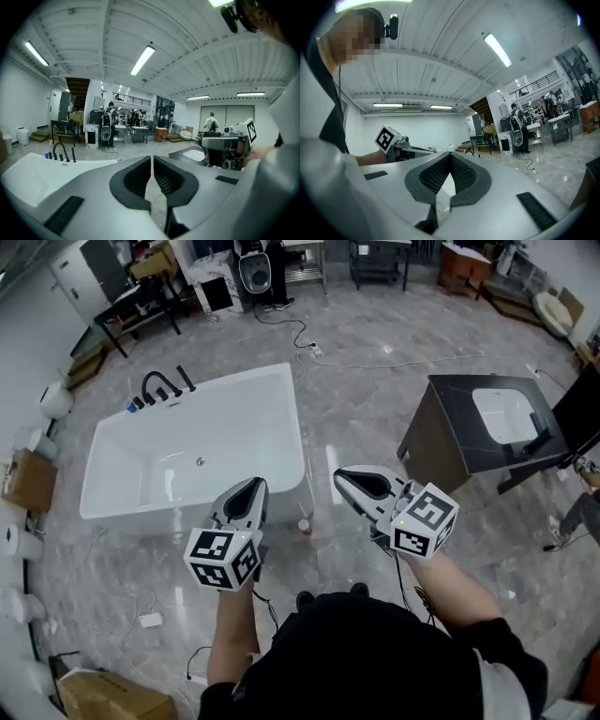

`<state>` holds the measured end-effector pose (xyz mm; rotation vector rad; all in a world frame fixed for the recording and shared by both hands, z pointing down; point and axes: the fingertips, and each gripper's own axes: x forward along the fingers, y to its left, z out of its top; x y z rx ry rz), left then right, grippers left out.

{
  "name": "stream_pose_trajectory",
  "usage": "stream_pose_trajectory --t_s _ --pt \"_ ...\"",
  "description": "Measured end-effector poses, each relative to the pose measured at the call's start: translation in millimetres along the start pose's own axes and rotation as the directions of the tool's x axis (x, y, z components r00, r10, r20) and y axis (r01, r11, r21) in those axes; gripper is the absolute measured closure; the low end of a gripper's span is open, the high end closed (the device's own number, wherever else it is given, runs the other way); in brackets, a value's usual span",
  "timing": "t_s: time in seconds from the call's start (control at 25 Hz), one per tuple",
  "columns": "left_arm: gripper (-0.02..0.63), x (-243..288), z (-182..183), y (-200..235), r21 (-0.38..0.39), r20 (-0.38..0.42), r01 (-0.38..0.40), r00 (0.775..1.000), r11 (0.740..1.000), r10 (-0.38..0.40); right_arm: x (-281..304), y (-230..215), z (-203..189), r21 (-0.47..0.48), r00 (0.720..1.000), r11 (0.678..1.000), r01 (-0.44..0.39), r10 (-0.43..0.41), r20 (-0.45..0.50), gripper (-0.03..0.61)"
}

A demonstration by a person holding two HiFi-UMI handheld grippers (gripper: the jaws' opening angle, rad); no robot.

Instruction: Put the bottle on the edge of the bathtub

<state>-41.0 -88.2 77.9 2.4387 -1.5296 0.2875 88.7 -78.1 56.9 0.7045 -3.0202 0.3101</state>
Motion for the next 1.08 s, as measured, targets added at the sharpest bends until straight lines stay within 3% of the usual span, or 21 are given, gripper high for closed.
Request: stream_pose_trajectory --t_s 0.2,0.32,0.64,0.84,1.08 --pt "0.583 -23 18 -11 0.041 -0.002 0.054 0.999 0.998 -0.054 -15 12 37 0.003 0.997 1.000 0.000 0.000 0.074 0.551" --pt "0.583 -32 21 -3 0.048 -0.002 0.042 0.999 0.998 -0.042 -17 12 47 -0.028 0.996 0.999 0.025 -0.023 0.084 0.551" --pt "0.583 -33 28 5 0.052 0.019 0.020 1.000 0.998 -0.021 -17 7 40 -0.066 0.995 0.996 0.068 -0.063 0.074 0.551" --pt "0.583 -22 34 28 0.088 0.020 -0.038 0.999 0.995 0.037 -4 -16 31 -0.047 0.991 0.993 0.109 -0.105 0.087 0.551" --pt "0.583 -5 36 35 0.099 0.021 -0.007 1.000 0.995 0.005 16 4 48 -0.116 0.994 0.991 0.068 -0.058 0.088 0.551"
